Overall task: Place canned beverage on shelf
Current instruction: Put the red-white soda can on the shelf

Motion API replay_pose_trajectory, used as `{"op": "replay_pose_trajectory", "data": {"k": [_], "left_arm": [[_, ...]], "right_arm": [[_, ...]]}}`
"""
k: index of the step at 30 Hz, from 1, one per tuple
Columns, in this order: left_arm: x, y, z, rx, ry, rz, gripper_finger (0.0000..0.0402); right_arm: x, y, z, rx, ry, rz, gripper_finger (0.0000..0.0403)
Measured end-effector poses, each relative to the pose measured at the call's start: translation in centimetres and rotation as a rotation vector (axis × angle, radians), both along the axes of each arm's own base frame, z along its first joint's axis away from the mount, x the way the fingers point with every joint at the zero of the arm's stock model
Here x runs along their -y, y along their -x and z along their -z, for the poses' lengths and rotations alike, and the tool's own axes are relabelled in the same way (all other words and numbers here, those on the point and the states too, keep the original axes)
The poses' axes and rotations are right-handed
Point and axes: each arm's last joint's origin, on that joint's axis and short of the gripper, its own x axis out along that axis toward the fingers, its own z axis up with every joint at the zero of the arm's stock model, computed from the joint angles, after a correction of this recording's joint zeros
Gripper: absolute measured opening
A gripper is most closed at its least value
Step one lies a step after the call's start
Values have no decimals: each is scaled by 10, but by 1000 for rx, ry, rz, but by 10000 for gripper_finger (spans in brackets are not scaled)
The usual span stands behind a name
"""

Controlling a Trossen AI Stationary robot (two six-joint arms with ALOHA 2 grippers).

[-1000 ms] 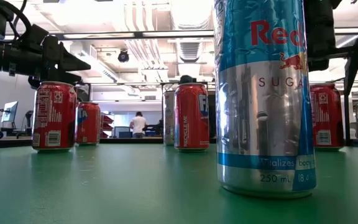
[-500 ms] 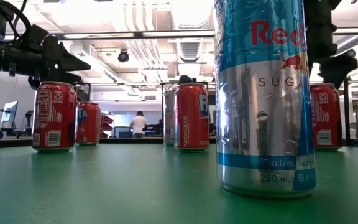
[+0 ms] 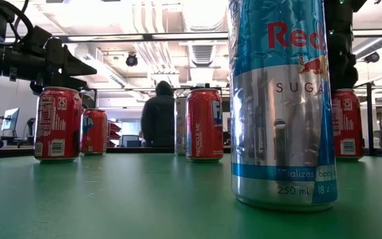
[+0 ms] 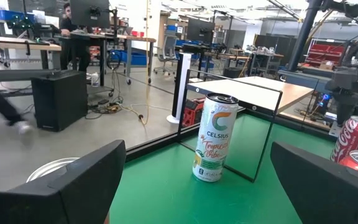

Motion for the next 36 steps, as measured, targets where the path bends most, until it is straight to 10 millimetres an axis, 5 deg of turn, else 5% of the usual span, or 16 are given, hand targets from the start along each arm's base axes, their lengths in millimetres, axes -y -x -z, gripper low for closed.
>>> {"op": "replay_pose_trajectory", "data": {"k": [9,16,20,36], "left_arm": [[0,0,0,-1,0,0,386],[0,0,0,0,0,0,386],[0,0,0,0,0,0,386],[0,0,0,-1,0,0,386]], "right_arm": [[1,1,2,-18,10,199,377],[-3,0,5,-55,1,352,338],[-3,0,5,-61,-35,645,295],[-5,1,5,-132,-259,1742,294]]}}
